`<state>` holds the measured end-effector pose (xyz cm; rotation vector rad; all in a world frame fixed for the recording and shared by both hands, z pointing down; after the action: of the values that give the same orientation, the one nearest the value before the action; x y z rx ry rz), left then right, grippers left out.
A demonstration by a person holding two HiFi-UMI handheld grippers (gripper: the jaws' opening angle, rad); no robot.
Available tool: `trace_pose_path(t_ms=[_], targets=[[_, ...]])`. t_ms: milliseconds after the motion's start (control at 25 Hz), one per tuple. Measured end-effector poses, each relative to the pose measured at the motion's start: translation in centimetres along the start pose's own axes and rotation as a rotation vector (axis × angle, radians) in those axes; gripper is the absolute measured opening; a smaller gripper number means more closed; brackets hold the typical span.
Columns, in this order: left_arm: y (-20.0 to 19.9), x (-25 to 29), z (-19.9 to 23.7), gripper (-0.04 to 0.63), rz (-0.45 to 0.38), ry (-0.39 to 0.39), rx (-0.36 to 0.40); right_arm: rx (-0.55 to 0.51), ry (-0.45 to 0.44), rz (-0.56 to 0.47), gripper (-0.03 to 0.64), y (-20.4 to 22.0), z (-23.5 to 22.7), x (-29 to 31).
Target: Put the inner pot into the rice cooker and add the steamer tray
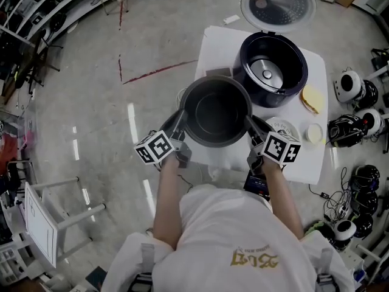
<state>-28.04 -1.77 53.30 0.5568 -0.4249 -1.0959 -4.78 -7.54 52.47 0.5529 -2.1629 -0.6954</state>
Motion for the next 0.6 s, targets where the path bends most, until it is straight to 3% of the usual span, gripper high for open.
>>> trace_pose_path(t_ms=[360, 600], targets=[[-4.4, -2.1, -1.5, 0.06, -0.108, 0.037, 0.01, -0.028, -0.096, -0.064, 0.06, -3.0, 5.2, -0.2], [-6.7, -2.1, -3.6, 0.06, -0.138, 0.061, 0.066, -0.05, -0.145, -0.107, 0.06, -5.2, 6.7, -1.2]])
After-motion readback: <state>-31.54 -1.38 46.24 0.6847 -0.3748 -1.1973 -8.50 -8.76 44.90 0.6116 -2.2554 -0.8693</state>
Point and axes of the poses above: the fingertips, and each gripper's own axes: x forward along the fingers, z to its left, y out of its underside, the point moved 2 cm from there along -x, backward along the fingers, and after that the axes turned 15 degrees about y, right-handed, at the moved point
